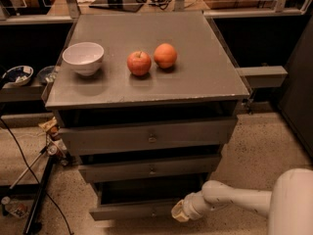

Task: Open bottom drawer

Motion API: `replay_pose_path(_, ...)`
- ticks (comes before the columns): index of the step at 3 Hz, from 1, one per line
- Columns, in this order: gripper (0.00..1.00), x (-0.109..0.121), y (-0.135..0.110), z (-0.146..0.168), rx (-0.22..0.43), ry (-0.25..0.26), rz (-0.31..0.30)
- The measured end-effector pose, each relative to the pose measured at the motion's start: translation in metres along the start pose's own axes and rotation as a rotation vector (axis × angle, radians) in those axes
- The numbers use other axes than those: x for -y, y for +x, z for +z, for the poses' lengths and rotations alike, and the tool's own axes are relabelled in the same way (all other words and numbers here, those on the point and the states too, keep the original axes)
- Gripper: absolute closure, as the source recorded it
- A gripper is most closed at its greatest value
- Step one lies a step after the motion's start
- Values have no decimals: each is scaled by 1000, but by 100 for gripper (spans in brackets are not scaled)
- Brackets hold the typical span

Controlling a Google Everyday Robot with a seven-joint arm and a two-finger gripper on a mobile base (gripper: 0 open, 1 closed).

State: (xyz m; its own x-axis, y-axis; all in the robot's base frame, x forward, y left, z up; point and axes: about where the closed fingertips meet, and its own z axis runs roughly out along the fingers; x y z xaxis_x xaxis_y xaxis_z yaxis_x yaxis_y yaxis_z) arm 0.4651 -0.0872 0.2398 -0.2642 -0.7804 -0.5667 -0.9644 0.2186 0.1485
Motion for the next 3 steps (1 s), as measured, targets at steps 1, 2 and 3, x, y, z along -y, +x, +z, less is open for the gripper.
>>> replay_pose_path(1,58,0,0,0,0,0,0)
replay_pose_path(2,27,0,0,0,0,0,0)
replay_pose_path(3,4,0,0,0,0,0,0)
